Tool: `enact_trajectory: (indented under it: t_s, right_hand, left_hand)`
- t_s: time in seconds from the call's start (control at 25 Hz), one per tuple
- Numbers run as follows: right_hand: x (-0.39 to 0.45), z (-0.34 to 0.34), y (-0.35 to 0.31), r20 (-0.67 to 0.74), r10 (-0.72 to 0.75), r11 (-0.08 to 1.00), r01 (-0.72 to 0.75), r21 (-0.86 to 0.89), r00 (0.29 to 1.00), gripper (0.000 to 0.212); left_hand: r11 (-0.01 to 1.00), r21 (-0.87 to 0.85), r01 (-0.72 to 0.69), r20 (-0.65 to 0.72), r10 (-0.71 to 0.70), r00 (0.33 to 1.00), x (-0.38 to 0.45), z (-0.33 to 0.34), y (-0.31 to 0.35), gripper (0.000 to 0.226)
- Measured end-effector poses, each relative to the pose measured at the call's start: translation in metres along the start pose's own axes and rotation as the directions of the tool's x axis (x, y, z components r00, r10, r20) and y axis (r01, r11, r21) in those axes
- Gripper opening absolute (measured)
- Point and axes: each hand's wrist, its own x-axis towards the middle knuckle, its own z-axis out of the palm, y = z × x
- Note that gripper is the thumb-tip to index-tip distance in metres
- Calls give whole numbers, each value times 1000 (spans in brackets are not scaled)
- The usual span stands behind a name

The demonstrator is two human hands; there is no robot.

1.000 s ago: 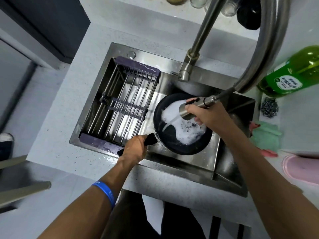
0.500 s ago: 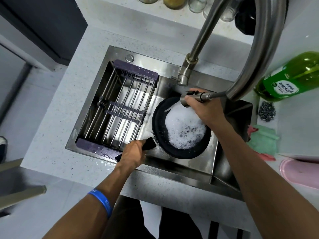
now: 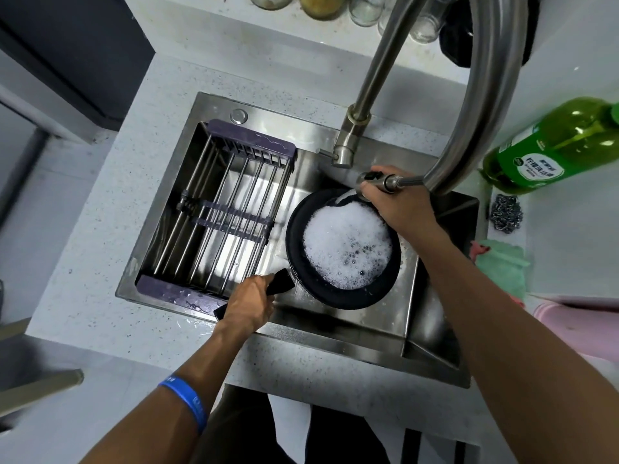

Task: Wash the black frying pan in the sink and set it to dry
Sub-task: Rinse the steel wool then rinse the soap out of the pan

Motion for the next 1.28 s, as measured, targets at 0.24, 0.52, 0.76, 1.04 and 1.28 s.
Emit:
enact_trajectory:
  t_s: [0.24, 0.52, 0.76, 1.04, 1.28]
  right_hand:
    - [8, -14, 20, 13, 10, 977, -7, -213, 1000, 20]
    - [7, -41, 31, 41, 137, 922, -113, -370, 990, 22]
    - [0, -65, 39, 41, 227, 838, -173, -518, 973, 25]
    - [-9, -65, 47, 141, 304, 796, -170, -581, 942, 33]
    - [-25, -59, 49, 234, 319, 845, -163, -509, 919, 29]
  left_hand:
    - [1000, 2, -20, -23, 20, 1000, -4, -4, 4, 26]
    - [1000, 13, -13, -15, 13, 1000, -4, -5, 4, 29]
    - [999, 25, -37, -30, 38, 999, -6, -6, 6, 32]
    - [999, 17, -50, -19, 50, 999, -8, -6, 6, 36]
    - [999, 24, -47, -30, 48, 998, -8, -7, 7, 31]
